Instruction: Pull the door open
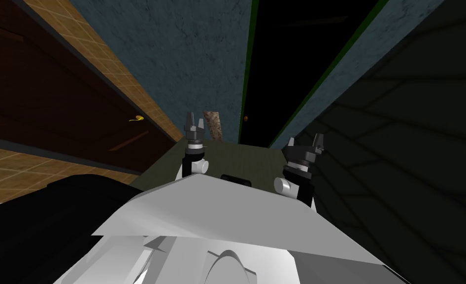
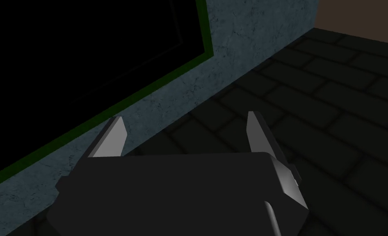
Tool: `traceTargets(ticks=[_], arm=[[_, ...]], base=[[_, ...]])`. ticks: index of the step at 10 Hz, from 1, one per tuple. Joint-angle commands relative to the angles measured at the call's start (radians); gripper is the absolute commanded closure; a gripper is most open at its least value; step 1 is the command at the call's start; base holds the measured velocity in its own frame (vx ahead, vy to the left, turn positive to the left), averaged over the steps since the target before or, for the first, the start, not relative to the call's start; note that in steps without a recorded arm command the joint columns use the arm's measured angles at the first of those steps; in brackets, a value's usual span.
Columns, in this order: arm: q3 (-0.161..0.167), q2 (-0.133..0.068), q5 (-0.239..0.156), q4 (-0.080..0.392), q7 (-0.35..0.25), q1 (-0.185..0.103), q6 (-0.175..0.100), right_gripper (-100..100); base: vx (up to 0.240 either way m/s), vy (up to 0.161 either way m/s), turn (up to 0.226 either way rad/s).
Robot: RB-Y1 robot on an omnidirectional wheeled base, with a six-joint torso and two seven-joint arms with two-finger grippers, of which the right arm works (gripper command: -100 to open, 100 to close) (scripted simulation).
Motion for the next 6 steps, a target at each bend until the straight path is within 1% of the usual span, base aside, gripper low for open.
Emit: traceTargets(ticks=[1,2,3,4,6], arm=[[0.003,-0.008,-0.019,0.031,-0.026,-0.004,-0.015,-100],[0.003,-0.012,-0.029,0.048,-0.039,-0.007,-0.022,-100],[0.004,-0.021,-0.051,0.083,-0.066,-0.014,-0.035,-100],[0.005,-0.025,-0.062,0.101,-0.08,-0.018,-0.042,-100],[0.006,-0.034,-0.086,0.139,-0.11,-0.025,-0.057,-100]], base=[[0.142,0.009,0.115],[0.107,0.028,0.085],[0.122,0.02,0.158],[0.129,0.025,0.156],[0.102,0.025,0.088]])
